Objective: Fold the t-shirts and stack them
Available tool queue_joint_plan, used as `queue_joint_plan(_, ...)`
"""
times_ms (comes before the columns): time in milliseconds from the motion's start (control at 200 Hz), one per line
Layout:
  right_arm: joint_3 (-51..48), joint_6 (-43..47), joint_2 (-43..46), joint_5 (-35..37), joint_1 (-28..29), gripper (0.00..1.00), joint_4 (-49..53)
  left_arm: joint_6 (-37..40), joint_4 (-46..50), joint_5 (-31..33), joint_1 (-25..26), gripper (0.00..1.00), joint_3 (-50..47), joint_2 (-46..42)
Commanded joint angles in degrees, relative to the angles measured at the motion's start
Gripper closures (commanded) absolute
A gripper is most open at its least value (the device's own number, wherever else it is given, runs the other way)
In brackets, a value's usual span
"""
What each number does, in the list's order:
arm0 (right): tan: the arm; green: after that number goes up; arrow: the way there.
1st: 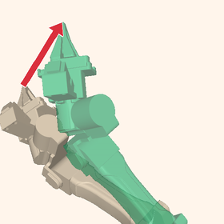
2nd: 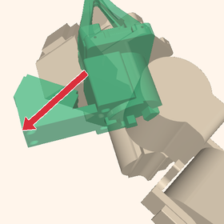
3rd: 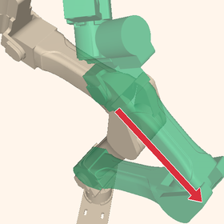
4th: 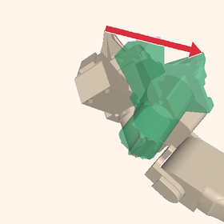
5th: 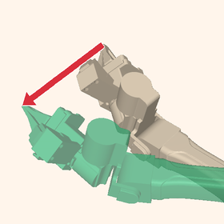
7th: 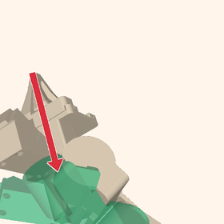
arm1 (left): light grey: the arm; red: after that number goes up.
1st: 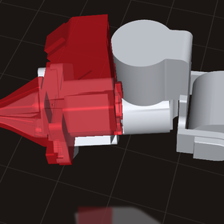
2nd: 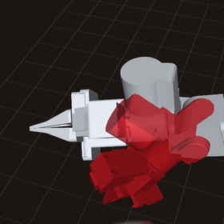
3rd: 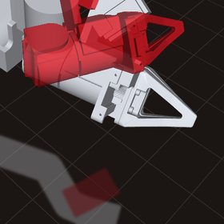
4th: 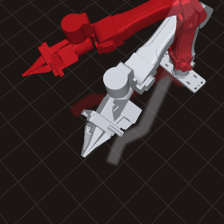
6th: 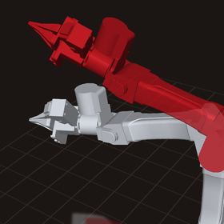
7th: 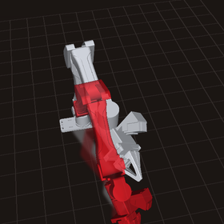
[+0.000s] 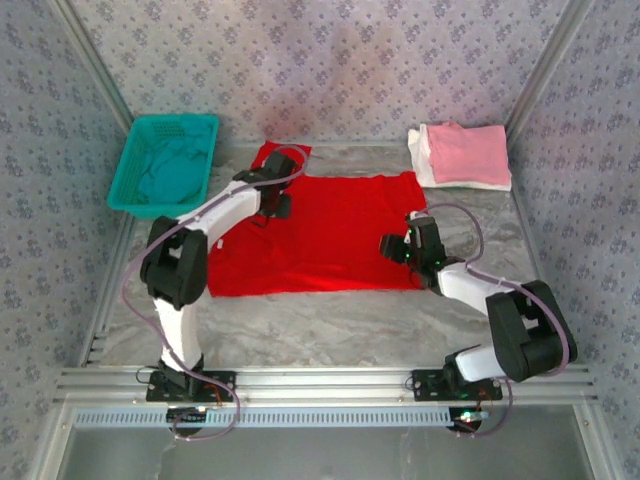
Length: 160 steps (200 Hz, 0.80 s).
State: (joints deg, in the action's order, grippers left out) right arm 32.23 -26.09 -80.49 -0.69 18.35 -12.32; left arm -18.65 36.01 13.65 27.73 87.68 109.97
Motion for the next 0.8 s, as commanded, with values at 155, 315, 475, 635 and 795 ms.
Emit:
queue_joint_plan(155, 2.55, -0.94, -3.40, -1.55, 0.00, 0.42, -0.66, 1.24, -3.45, -9.11, -1.39, 0.52, -0.40, 0.59)
queue_joint_plan(315, 3.10, -0.76, -4.16, -1.81, 0.03, 0.42, -0.23, 1.30, -2.68, -9.40, 0.02, 0.46, 6.28, 7.42)
queue_joint_plan(475, 3.37, -0.46, -3.98, -1.77, 0.08, 0.42, 0.39, 0.04, -0.72, -8.48, 0.05, 0.45, 11.03, 13.22)
queue_joint_plan(635, 3.37, -0.45, -3.74, -1.52, 0.11, 0.42, 0.59, -0.68, -0.34, -6.15, 0.05, 0.50, 11.57, 15.48)
queue_joint_plan(795, 3.37, -0.46, -3.80, -1.51, 0.01, 0.41, 0.78, -0.77, -0.51, -4.69, 0.05, 0.65, 11.41, 16.63)
